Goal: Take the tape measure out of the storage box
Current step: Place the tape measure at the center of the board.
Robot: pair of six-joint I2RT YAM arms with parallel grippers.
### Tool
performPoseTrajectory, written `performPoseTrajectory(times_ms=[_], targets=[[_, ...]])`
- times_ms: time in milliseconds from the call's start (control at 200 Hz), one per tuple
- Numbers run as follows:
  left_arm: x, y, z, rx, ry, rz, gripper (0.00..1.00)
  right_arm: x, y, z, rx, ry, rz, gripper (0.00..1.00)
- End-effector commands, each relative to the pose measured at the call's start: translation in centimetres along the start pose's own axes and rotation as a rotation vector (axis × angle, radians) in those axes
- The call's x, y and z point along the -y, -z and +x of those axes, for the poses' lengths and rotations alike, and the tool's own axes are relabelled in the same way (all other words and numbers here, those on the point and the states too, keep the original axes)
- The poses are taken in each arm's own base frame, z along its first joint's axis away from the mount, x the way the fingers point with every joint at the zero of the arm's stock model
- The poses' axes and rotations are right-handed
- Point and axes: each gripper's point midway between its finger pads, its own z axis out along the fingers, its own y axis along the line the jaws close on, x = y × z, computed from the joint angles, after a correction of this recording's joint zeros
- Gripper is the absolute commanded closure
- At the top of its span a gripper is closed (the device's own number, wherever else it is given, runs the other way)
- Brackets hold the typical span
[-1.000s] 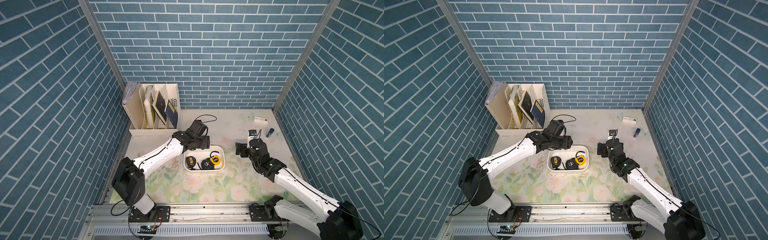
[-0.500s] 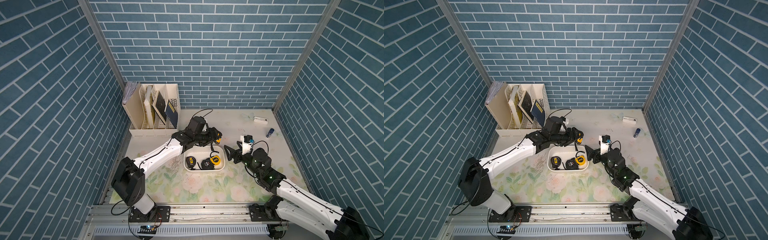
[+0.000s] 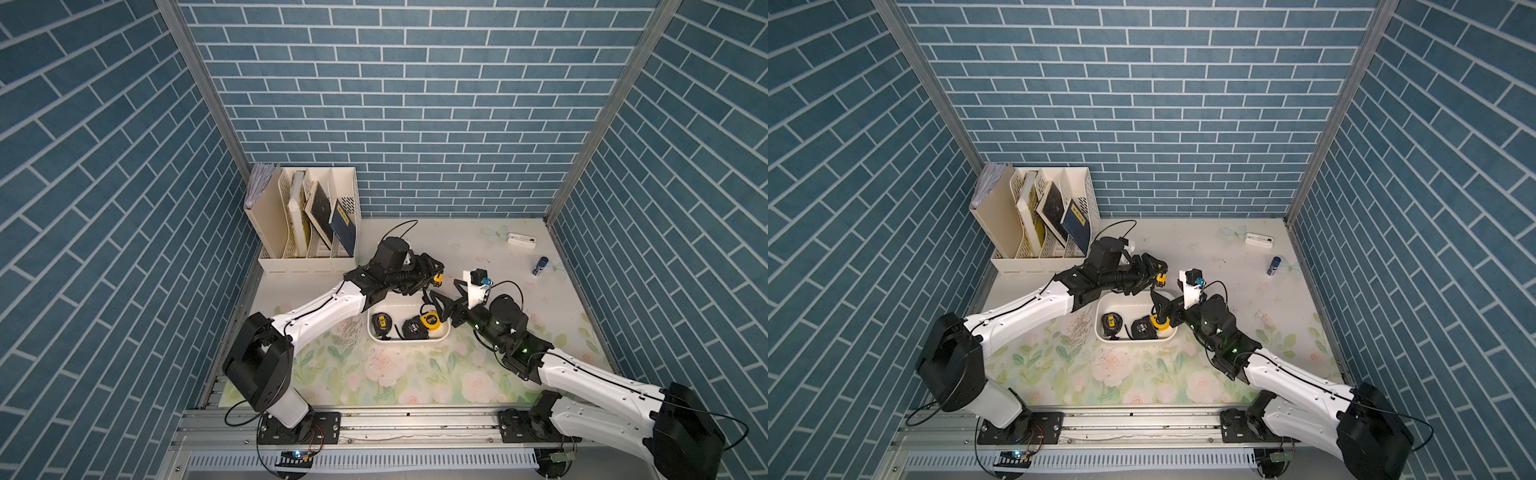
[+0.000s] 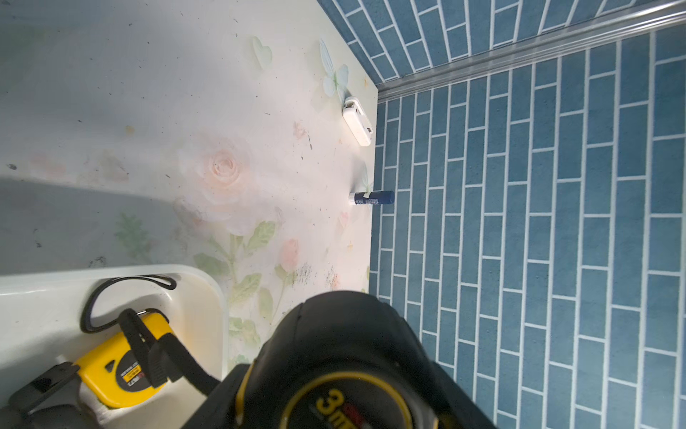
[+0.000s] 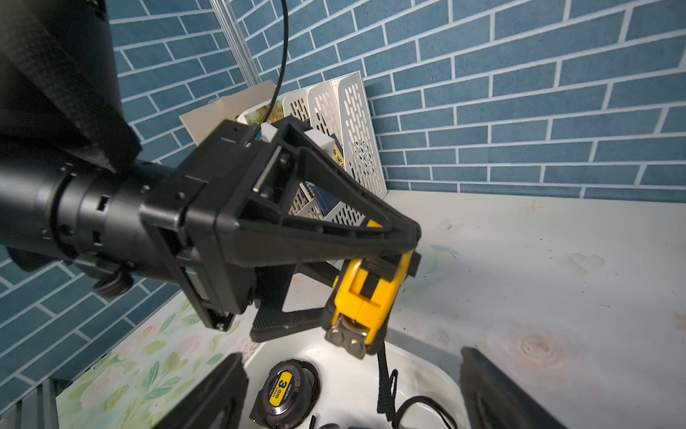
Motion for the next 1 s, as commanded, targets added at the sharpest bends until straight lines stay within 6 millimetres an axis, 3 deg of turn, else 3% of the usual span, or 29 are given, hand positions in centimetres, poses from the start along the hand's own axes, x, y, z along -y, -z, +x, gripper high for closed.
performPoseTrajectory(times_ms=[0,190,520,840,995], targets=[[1.7,1.1,-0.2,0.016,0.005,0.073,1.00,-0.8,-0.9,-2.9,0.096,0.000,-0.006,0.08],[0.9,1.8,0.2,0.022,0.029,0.069,1.00,-0.5,-2.4,-3.4,0.127,0.005,0.025,0.09],[1.9,2.2,0.3,0.021,0.050,0.127,1.00,0.1,-3.7,-2.7,0.135,-0.009,0.054,0.11],[2.0,2.3,0.8,0.007,0.075,0.156,1.00,0.4,-4.0,-3.3,0.178,-0.029,0.068,0.30],[2.3,2.4,0.9,0.004,0.074,0.172,1.00,0.3,-4.6,-3.0,0.168,-0.031,0.060,0.32]])
